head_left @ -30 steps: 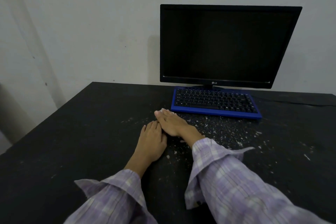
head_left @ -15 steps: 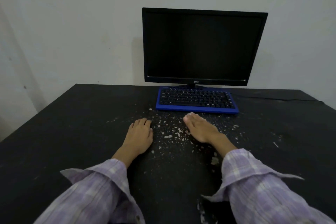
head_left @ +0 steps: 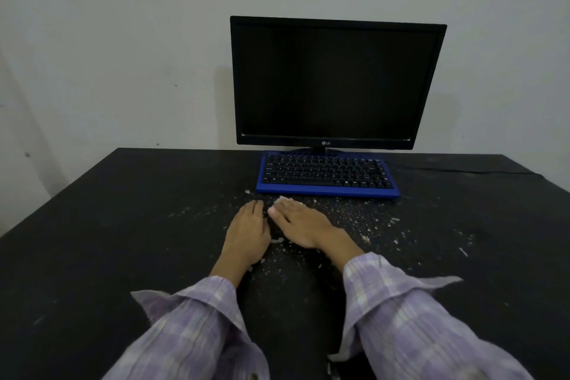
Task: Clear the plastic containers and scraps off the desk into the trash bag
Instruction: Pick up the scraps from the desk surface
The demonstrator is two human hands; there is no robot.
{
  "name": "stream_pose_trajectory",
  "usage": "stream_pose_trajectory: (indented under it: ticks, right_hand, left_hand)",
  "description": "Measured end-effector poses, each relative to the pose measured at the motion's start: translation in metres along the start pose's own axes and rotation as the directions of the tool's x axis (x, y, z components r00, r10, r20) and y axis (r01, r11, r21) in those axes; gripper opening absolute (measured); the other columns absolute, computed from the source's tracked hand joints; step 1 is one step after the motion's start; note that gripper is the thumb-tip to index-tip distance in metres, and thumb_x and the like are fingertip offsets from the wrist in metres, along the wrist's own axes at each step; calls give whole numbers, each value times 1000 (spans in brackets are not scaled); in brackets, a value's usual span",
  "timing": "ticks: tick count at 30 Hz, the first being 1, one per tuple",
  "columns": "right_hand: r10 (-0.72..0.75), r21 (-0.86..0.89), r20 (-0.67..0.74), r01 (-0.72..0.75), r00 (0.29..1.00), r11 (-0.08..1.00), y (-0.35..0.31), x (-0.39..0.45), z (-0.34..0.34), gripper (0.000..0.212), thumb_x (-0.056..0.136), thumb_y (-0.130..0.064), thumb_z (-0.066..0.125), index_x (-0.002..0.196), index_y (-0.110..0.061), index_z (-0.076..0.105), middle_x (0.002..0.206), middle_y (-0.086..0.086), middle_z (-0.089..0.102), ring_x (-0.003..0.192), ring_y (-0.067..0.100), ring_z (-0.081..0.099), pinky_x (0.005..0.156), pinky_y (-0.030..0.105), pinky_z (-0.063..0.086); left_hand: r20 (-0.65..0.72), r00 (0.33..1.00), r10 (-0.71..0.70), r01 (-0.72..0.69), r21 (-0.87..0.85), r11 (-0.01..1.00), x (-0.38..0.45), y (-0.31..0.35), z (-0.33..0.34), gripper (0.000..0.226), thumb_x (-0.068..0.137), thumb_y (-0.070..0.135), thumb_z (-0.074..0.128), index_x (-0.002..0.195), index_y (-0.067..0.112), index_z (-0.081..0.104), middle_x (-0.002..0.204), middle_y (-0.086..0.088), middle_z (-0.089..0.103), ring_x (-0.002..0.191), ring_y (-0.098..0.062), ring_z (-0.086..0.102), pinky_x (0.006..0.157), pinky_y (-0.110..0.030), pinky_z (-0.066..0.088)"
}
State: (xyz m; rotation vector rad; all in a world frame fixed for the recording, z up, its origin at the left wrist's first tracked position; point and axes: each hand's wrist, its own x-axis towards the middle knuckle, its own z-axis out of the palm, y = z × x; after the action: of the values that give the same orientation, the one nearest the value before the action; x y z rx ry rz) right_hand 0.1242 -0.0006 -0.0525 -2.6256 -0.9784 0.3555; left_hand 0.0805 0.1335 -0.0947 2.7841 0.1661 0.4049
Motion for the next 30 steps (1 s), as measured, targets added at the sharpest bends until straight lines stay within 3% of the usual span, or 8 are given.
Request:
stream_pose_trajectory:
  ticks: [4,14,19,30]
  right_hand:
    - [-15,38,33,13,999,999,-4,17,3,60,100,-51,13,151,-19,18,160,-3,12,147,10,6,117,32,3]
    - [111,-9,-6,-111,994,994,36,-4,-12,56,102,-46,14,152,-20,15,160,-4,12,147,12,8,117,36,7]
    - [208,40,-59,-205,976,978,73,-23,-19,62,99,-54,11,151,-22,18,159,-6,14,146,11,10,117,36,8]
    - [406,9,-148,-409,902,912,166,-76,-42,58,100,-51,16,151,-23,17,160,-3,12,147,14,9,118,41,10]
  left_hand:
    - [-47,999,23,-24,-16,1000,4,-2,3,41,94,17,38,131,5,50,128,-11,55,119,-22,49,108,-32,34]
    - [36,999,5,-6,30,1000,5,5,-3,44,96,21,41,137,7,41,142,-11,43,132,-22,39,112,-35,32]
    - [71,994,87,-87,-5,996,12,46,6,42,96,23,43,136,9,43,140,-8,45,130,-20,40,110,-35,35]
    - [149,960,238,-235,-33,971,34,142,44,42,97,25,41,136,9,43,140,-8,44,130,-21,40,111,-36,33]
